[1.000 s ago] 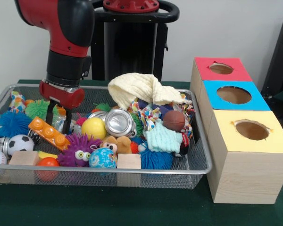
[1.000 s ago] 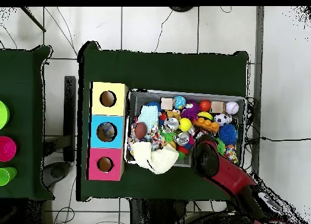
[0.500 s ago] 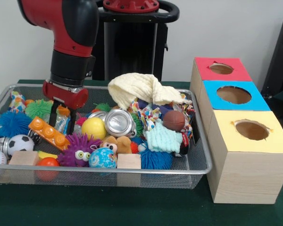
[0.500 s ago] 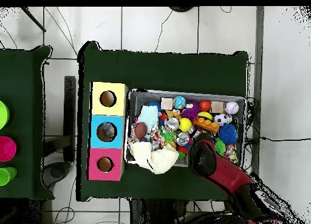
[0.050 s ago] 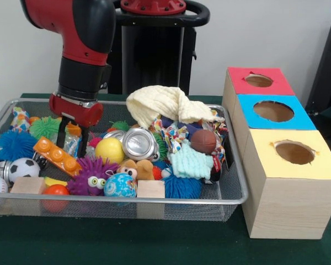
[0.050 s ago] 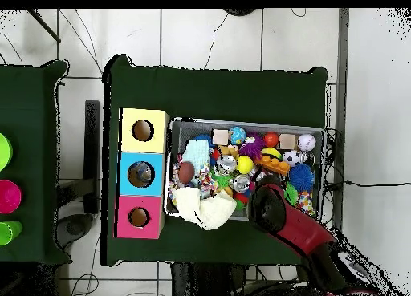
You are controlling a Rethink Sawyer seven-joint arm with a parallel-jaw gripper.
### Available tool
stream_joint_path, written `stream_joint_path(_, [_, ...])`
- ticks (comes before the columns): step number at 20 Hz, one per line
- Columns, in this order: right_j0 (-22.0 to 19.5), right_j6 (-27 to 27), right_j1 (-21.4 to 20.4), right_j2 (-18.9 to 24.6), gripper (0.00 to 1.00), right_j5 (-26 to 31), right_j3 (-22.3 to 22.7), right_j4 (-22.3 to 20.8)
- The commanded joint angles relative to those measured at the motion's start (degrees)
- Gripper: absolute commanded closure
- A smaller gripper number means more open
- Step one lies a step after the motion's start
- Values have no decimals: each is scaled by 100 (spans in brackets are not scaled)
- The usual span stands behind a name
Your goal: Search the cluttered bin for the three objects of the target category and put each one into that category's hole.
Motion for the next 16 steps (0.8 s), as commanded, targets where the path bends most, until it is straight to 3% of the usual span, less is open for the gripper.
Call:
stream_joint_path(1, [-41,916,-19,397,0,333,-154,-1])
stream_joint_path(16, [-79,882,-193,405,0,609,-39,29])
